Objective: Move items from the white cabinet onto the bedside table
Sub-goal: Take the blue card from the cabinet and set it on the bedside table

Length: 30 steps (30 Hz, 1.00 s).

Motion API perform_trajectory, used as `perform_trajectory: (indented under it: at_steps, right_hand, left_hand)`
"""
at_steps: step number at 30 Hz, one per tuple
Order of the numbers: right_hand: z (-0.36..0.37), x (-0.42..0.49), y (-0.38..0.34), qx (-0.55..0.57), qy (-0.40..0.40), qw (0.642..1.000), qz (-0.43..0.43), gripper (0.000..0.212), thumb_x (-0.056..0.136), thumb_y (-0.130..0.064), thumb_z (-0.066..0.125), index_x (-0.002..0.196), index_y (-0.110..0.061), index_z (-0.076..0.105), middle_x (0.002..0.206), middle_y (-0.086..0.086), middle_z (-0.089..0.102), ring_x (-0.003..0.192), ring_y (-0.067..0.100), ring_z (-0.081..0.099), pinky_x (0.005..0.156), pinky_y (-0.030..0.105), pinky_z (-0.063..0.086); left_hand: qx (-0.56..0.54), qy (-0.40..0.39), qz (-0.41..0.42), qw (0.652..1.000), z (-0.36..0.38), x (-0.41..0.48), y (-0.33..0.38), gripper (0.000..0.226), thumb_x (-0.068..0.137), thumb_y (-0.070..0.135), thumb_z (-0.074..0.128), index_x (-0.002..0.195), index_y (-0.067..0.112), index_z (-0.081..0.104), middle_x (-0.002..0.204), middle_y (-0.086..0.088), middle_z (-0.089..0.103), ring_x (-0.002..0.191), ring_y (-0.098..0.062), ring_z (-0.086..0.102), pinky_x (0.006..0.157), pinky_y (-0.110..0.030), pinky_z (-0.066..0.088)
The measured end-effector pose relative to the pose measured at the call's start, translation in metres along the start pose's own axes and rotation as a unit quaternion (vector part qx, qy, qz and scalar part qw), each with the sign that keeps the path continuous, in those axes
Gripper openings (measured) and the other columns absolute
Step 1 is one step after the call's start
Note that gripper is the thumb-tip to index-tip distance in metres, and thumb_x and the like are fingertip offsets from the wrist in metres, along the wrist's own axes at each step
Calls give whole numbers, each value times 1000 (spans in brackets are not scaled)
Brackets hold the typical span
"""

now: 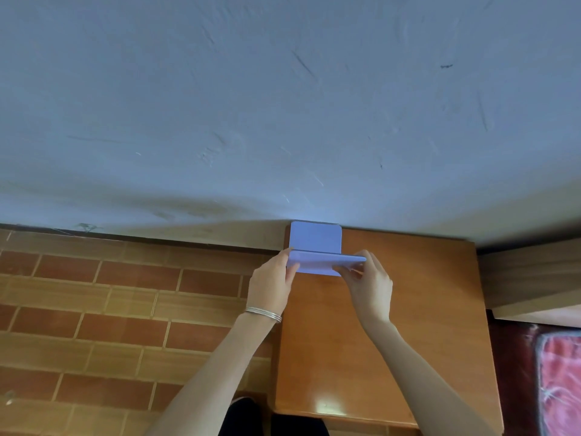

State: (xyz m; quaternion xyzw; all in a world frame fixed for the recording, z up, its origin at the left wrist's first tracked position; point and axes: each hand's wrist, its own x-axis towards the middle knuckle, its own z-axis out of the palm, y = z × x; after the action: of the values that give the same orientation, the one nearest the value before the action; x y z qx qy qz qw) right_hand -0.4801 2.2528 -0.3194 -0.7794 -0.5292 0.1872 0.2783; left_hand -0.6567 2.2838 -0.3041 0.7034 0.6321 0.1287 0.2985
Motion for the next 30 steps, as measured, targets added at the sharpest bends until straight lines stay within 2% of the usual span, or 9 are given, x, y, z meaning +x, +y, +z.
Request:
perform_trajectory:
  at_steps: [2,5,9,15,19,21,23,26,30]
  right_hand:
    - [-2,1,-1,19,0,1000,-7,36,73,-17,78,69,-14,43,66,1,57,55,23,53,44,30,39]
    - [-4,5,-7,18,-3,1000,-17,39,72,-14,79,69,-15,40,64,2,54,52,20,46,43,20,31]
    - [-4,4,-10,12,-23,1000,4,38,74,-13,77,70,-13,40,65,3,53,53,18,43,44,16,26]
    - [-10,14,-14,9,-60,997,40,34,74,-11,75,69,-10,41,66,5,52,60,25,47,48,28,33]
    - [-18,9,-18,27,-98,993,65,39,73,-13,76,66,-14,37,61,-4,42,56,16,37,50,28,28]
    - [-21,7,-19,34,-124,989,75,27,72,-11,77,78,-10,50,72,-1,52,66,20,48,57,31,37]
    - [-28,7,-24,36,-162,982,89,38,71,-9,77,103,-10,57,96,5,61,88,24,56,72,31,45]
    - [-48,-2,-36,25,-195,974,116,72,74,-7,73,137,-12,39,128,5,50,115,22,48,85,24,41]
    - [-94,-30,-58,-8,-192,973,131,86,75,-11,71,146,-20,22,143,2,35,121,20,44,87,26,43]
  left_hand:
    - [33,-11,-5,999,-2,8,1,34,98,29,45,120,8,59,97,-7,69,88,-21,66,72,-20,43]
    - [76,-22,-10,997,-3,15,0,36,100,30,39,123,9,56,100,-6,68,91,-19,65,74,-19,43]
    - [88,-27,-22,996,-1,14,0,36,100,29,38,125,10,55,98,-6,68,90,-19,65,75,-20,43]
    - [93,-54,-29,994,-9,25,6,35,99,30,42,122,8,58,100,-8,68,92,-21,64,67,-17,38]
    - [93,-74,-30,992,-18,14,8,35,99,29,44,121,7,60,101,-10,69,94,-24,64,70,-23,42]
    - [83,-85,-34,992,-19,9,8,36,99,29,45,126,9,57,101,-10,69,95,-26,63,73,-26,43]
    - [52,-102,-43,992,-23,8,9,40,98,29,48,134,13,51,107,-10,68,100,-27,63,81,-31,47]
    - [54,-139,-55,987,-39,8,10,55,95,25,55,144,13,34,133,-11,55,119,-28,54,96,-38,45]
    - [117,-152,-6,981,-85,3,18,69,94,19,53,150,11,14,151,-10,32,134,-25,36,104,-34,35]
